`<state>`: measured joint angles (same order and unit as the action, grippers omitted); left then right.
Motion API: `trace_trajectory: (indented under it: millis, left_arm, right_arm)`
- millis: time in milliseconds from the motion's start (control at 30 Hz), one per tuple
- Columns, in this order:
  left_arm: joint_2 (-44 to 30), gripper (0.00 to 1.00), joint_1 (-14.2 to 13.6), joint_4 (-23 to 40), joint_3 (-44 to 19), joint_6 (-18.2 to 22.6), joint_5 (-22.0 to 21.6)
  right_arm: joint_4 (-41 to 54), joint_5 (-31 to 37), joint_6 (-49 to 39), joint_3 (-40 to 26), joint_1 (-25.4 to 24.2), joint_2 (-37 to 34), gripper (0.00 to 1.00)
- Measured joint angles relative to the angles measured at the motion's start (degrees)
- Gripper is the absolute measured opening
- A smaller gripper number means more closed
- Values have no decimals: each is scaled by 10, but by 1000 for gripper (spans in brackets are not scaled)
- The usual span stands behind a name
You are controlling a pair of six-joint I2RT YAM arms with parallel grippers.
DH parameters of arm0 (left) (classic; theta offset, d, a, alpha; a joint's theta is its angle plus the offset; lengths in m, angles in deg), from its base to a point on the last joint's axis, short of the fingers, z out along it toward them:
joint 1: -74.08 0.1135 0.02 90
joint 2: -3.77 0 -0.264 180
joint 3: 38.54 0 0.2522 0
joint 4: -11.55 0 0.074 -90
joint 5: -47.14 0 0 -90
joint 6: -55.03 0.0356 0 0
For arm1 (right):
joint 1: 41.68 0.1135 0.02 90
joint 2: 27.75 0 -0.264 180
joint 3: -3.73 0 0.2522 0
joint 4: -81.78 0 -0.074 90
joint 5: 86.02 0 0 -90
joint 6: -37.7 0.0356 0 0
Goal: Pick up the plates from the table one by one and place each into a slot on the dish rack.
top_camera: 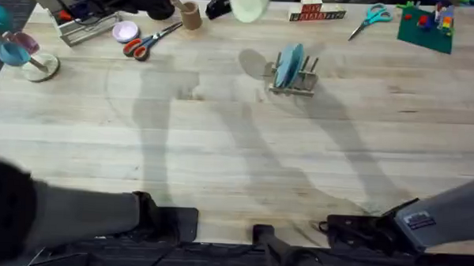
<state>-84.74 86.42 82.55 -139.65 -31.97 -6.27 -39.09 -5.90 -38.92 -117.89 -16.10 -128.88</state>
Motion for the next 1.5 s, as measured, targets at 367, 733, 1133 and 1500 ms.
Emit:
trace_trajectory:
  millis: [367,733,1133,1500]
  left_arm:
    - [119,41,-8,86,0,71,-39]
    - [178,41,-113,104,0,161,-47]
    - [183,40,-156,132,0,347,10]
    - [183,493,-156,132,0,408,29]
  right_arm:
    - [156,111,-15,0,0,106,29]
    - [290,185,17,-9,0,155,29]
    - [361,256,92,-48,0,156,29]
    - [372,266,114,-48,0,156,29]
